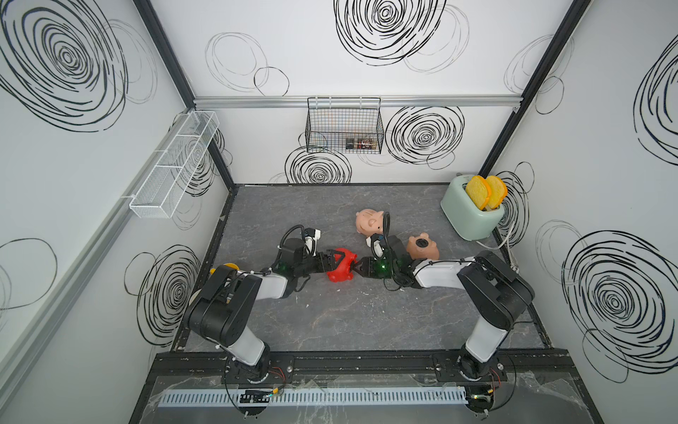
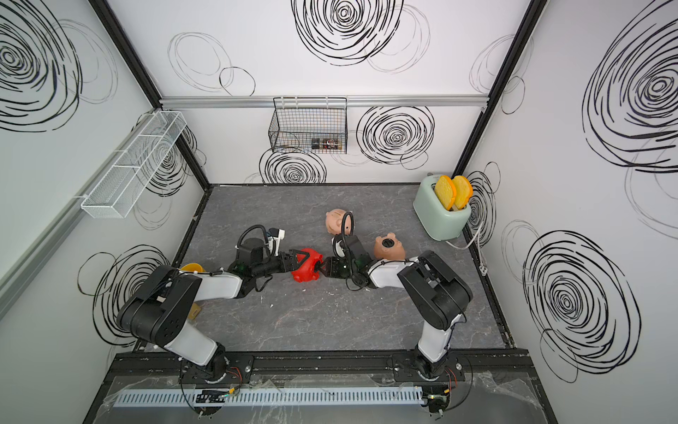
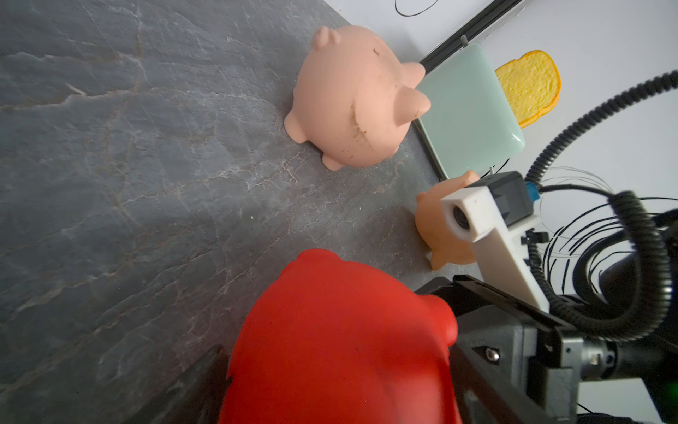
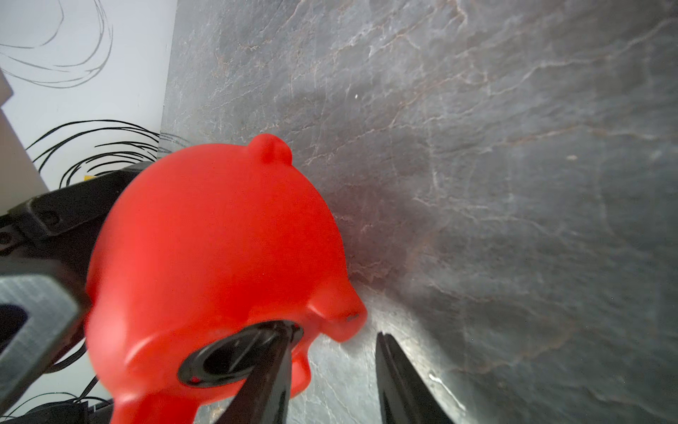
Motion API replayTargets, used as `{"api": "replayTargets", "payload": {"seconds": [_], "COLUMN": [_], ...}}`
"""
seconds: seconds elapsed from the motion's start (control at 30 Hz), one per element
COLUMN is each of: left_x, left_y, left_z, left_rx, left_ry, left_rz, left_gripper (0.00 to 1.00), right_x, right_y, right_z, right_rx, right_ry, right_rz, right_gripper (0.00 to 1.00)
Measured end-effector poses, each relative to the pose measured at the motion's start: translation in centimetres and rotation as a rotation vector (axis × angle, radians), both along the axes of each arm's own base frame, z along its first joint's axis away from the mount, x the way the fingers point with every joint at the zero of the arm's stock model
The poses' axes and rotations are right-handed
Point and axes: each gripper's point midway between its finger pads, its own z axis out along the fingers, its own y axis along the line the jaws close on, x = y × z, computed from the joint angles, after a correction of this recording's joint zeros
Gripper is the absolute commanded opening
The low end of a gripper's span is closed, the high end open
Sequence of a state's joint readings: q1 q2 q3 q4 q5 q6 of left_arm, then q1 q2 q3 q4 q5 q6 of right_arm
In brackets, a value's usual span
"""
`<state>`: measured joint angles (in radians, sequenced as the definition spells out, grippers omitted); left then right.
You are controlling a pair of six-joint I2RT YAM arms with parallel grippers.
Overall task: Open piggy banks
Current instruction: Open the lid on the piggy bank.
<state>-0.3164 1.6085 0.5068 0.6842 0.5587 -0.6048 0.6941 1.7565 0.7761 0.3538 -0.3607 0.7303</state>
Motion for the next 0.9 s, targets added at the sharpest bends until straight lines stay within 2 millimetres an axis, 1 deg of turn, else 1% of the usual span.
{"api": "replayTargets", "payload": {"seconds": [0.17,0.27,0.37,0.4,0.5,0.63,0.77,0.9], "left_x": [0.3,0.3,0.4,0.4,0.4,0.2,0.1,0.1], "left_y": [-0.1,0.0,0.0,0.0,0.0,0.0,0.2,0.5], "left_z": [0.0,-0.1,-0.1,-0.1,0.0,-0.1,-0.1,-0.2], "left_rx": [0.003,0.004,0.004,0.004,0.001,-0.010,-0.018,-0.021], "left_ry": [-0.005,-0.005,-0.005,-0.005,-0.004,-0.002,-0.004,-0.008], "left_rz": [0.005,0.008,0.009,0.009,0.011,0.017,0.022,0.026], "left_gripper": [0.96,0.96,0.96,0.96,0.96,0.96,0.96,0.96], "right_x": [-0.3,-0.8,-1.3,-1.5,-2.0,-2.7,-2.8,-2.7], "right_y": [-0.3,-1.0,-1.7,-1.9,-2.1,-1.8,-1.3,-0.6], "right_z": [-0.3,-0.2,1.0,1.7,3.1,3.7,4.5,5.1], "right_rx": [-0.003,-0.005,0.022,0.046,0.116,0.171,0.229,0.296], "right_ry": [0.012,0.018,0.012,0.007,0.014,0.056,0.090,0.133], "right_rz": [-0.006,-0.023,-0.058,-0.073,-0.116,-0.160,-0.188,-0.203], "right_gripper": [0.44,0.44,0.45,0.45,0.45,0.43,0.40,0.35]}}
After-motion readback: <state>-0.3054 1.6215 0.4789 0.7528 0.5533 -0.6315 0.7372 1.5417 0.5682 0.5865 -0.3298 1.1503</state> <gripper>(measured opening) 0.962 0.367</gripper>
